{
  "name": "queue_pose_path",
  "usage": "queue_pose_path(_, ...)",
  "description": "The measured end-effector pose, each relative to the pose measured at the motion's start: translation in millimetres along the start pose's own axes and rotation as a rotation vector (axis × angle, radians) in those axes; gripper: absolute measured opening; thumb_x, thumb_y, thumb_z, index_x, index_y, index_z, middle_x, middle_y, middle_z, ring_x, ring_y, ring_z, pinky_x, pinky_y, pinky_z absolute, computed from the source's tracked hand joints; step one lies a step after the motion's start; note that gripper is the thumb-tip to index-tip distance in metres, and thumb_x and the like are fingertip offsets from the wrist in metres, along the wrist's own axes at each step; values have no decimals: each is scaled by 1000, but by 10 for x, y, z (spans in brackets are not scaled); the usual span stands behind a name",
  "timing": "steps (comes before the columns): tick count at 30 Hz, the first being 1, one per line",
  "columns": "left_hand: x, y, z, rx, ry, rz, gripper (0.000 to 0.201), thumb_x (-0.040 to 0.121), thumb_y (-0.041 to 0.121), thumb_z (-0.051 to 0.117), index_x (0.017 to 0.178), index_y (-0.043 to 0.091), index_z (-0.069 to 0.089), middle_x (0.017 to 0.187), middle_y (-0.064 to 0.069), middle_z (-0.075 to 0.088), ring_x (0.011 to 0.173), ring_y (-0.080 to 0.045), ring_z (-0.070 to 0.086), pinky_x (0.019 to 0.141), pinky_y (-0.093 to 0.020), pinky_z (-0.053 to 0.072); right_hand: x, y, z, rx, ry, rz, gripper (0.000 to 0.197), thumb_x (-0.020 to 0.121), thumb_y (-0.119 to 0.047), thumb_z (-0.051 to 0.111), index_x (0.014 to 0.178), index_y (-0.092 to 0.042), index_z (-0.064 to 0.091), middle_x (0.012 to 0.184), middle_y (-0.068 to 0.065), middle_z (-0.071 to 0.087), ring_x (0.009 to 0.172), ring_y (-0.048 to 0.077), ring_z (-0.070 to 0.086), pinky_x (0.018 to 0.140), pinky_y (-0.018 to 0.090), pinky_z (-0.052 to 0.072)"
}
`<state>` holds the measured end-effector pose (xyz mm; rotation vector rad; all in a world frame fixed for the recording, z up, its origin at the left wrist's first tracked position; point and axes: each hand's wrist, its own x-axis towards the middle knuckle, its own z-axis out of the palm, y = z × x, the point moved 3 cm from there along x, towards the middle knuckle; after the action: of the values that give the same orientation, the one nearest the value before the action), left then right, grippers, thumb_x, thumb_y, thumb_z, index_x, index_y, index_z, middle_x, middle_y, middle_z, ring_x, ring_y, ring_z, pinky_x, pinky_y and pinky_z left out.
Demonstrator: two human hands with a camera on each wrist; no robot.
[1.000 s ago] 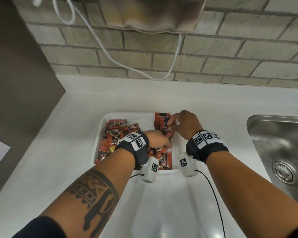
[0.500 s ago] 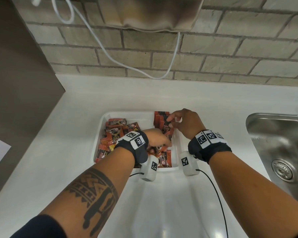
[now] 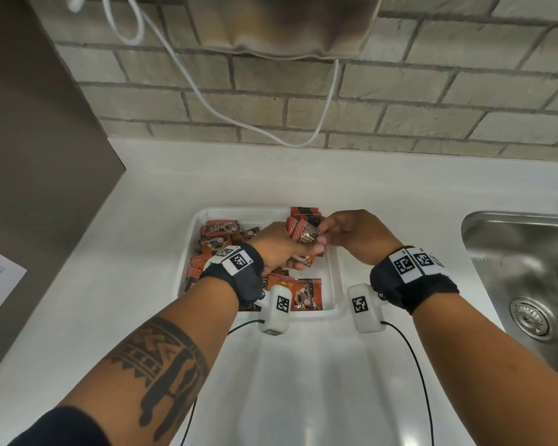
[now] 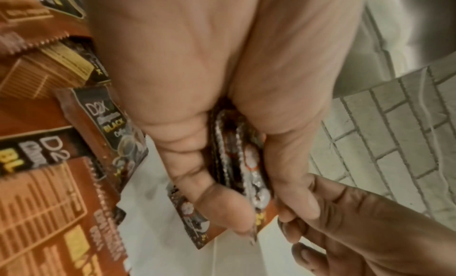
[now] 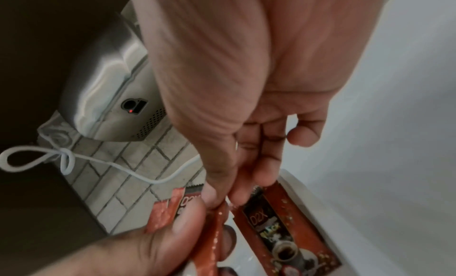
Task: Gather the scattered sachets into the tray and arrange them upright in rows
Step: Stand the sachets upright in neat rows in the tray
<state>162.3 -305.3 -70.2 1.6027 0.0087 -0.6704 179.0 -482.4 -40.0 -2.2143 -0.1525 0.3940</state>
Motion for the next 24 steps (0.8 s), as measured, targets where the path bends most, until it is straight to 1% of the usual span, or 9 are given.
queue_pose_path(3,-17,10,-10,-42,-16,21,39,85,14,80,122,11,69,102,0,76,91,-8,72,76,-26,57,17,-34,-41,58,32,-22,7,83,-23,80,86,-27,74,87,1,76,90,21,70,91,40,54)
queue_pose_path(9,-41,50,-12,-11,43,96,37,83,9,82,118,13,71,107,-6,77,95,-15,74,74,-27,59,-8,-176,-59,48,68,-77,8,84,-21,79,89,-23,73,91,8,74,84,17,68,84,33,53)
queue_pose_path(11,-40,48,-20,24,67,107,34,81,12,84,113,16,72,106,-5,77,96,-17,74,74,-28,59,5,-189,-59,37,70,-88,11,84,-20,78,87,-29,73,89,5,74,85,18,70,85,35,56)
queue_pose_path(13,-47,46,-72,86,127,89,33,78,16,87,109,14,75,101,-6,78,93,-21,75,73,-31,61,1,-191,-86,6,97,-101,11,86,-19,77,87,-29,72,84,-2,72,81,12,67,78,26,52)
queue_pose_path(15,-72,66,-141,179,214,18,31,80,23,86,103,6,75,92,-11,78,77,-23,74,68,-33,62,-30,-196,-131,-68,145,-107,6,88,-19,75,89,-24,73,81,-9,69,75,2,61,70,15,43)
queue_pose_path(18,-137,83,-213,318,291,-188,31,90,30,76,86,0,66,71,-11,66,40,-11,57,39,-19,47,-34,-122,-139,-175,175,-67,1,88,-21,73,89,-22,72,83,-9,68,77,2,60,67,13,39)
queue_pose_path(20,-160,81,-222,380,269,-263,30,94,29,71,86,1,63,63,-7,59,32,-9,49,34,-16,38,-15,-49,-100,-234,171,-27,2,88,-25,74,86,-24,72,85,-10,66,84,10,60,68,17,37)
queue_pose_path(23,-156,102,-110,411,120,-251,23,95,22,68,104,1,66,70,-6,63,46,-14,54,39,-21,43,-21,2,-41,-265,173,6,2,85,-27,75,87,-25,75,82,-19,54,89,10,54,71,21,36)
queue_pose_path(24,-137,89,-44,417,48,-247,19,95,21,69,103,4,67,71,-5,64,51,-16,55,41,-22,44,-21,7,-23,-267,175,14,3,85,-26,76,87,-24,76,82,-19,52,90,10,53,75,23,36)
